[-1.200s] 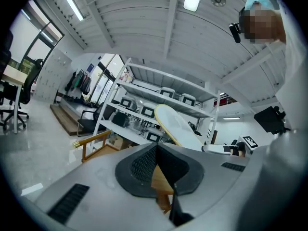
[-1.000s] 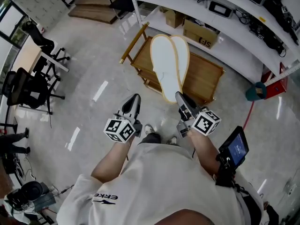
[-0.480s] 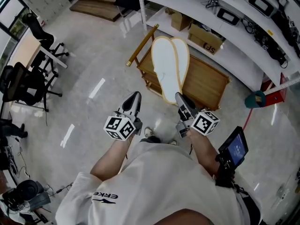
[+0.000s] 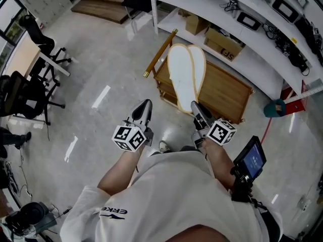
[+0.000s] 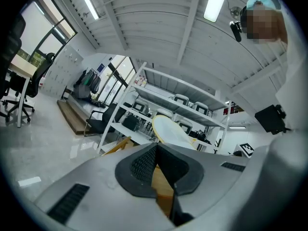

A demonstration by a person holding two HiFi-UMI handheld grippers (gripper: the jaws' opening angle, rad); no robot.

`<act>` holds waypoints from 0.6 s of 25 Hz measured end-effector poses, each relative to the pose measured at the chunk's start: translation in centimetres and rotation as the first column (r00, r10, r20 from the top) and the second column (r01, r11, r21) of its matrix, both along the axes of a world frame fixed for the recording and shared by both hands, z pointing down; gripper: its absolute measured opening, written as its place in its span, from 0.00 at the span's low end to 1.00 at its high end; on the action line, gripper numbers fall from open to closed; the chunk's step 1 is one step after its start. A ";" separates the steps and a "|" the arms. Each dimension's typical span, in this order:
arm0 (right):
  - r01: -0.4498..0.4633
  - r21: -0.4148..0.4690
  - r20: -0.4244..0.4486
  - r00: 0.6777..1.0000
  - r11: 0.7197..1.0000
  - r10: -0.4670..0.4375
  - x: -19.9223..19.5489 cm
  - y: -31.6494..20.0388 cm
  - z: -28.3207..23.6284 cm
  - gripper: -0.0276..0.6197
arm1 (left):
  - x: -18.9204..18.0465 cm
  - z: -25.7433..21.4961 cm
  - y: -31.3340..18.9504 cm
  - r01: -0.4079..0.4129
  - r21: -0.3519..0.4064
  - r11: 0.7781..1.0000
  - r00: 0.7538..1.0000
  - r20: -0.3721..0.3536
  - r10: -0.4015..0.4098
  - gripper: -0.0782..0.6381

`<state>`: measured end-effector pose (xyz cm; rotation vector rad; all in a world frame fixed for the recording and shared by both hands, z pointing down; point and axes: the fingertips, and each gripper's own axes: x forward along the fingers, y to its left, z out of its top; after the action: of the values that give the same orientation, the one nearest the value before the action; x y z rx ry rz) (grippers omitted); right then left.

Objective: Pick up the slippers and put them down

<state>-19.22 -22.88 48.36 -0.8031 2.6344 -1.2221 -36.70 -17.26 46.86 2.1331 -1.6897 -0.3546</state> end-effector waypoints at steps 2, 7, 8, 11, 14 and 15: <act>-0.009 -0.015 -0.006 1.000 1.000 0.009 -0.7 -0.3 0.6 0.13 | -1.0 0.4 -0.2 -0.001 -0.007 1.000 1.000 -0.005 0.001 0.11; -0.016 -0.076 -0.030 0.999 0.997 0.013 -1.7 -1.0 2.6 0.13 | -2.3 1.4 -1.0 0.003 -0.036 0.999 1.000 -0.025 -0.004 0.11; -0.017 -0.087 -0.032 0.999 0.996 0.015 -1.8 -1.3 3.0 0.13 | -2.4 1.6 -1.2 0.002 -0.040 0.999 1.000 -0.025 -0.003 0.11; -0.019 -0.115 -0.034 0.999 0.993 0.015 -2.1 -2.6 4.2 0.13 | -2.6 2.1 -2.2 0.002 -0.053 0.999 1.000 -0.022 -0.004 0.11; -0.010 -0.137 -0.042 0.999 0.991 0.004 -2.4 -4.4 5.2 0.13 | -2.8 2.5 -3.7 0.011 -0.071 0.997 1.000 -0.018 -0.012 0.11; -0.005 -0.144 -0.047 0.999 0.990 -0.002 -2.4 -5.0 5.6 0.13 | -2.8 2.6 -4.3 0.014 -0.077 0.997 1.000 -0.017 -0.016 0.11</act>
<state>-21.63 -27.90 53.93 -0.8660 2.6044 -1.4242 -39.55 -21.55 49.45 2.0578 -1.6832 -0.3066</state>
